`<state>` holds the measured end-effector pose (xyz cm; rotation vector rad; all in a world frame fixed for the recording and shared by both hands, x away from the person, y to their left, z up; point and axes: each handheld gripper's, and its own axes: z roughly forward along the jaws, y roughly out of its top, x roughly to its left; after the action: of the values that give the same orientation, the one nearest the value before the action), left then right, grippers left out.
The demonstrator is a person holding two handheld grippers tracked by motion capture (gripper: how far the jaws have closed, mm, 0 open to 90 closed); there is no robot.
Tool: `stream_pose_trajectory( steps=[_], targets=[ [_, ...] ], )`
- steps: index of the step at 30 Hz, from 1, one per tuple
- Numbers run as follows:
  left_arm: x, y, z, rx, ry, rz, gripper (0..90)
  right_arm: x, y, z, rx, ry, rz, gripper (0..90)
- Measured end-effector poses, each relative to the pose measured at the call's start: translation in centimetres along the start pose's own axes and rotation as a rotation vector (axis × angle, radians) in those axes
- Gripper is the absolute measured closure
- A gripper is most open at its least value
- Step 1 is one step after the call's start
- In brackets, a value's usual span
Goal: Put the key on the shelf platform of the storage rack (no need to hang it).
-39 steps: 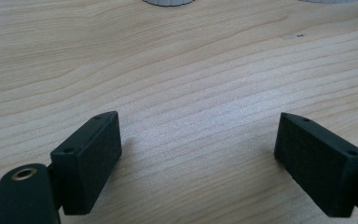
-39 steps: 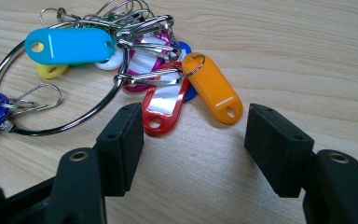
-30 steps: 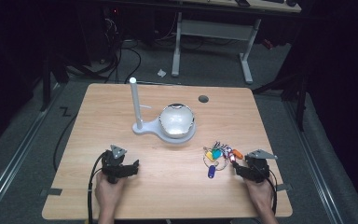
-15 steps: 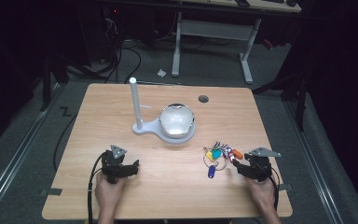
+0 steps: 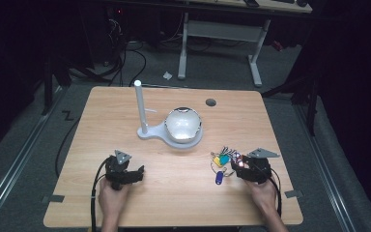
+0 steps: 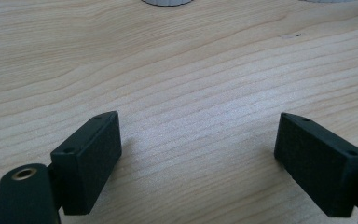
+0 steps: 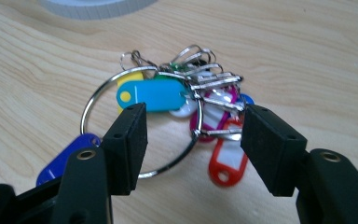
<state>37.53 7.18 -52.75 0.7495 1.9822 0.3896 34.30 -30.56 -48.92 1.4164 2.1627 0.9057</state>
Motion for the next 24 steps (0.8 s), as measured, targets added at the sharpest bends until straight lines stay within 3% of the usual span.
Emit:
stream_pose_trajectory(
  steps=[11,18,24],
  targets=[
    [0.0,0.0,0.0,-0.002,-0.003,0.008,15.1,0.1,1.7,1.8,0.012,0.024,-0.004,41.4],
    [0.0,0.0,0.0,-0.002,-0.003,0.007,15.2,0.0,2.8,3.4,0.029,0.029,0.020,41.3],
    [0.0,0.0,0.0,0.000,0.000,0.000,15.1,0.3,3.3,4.7,0.069,0.020,0.015,39.8]
  ],
)
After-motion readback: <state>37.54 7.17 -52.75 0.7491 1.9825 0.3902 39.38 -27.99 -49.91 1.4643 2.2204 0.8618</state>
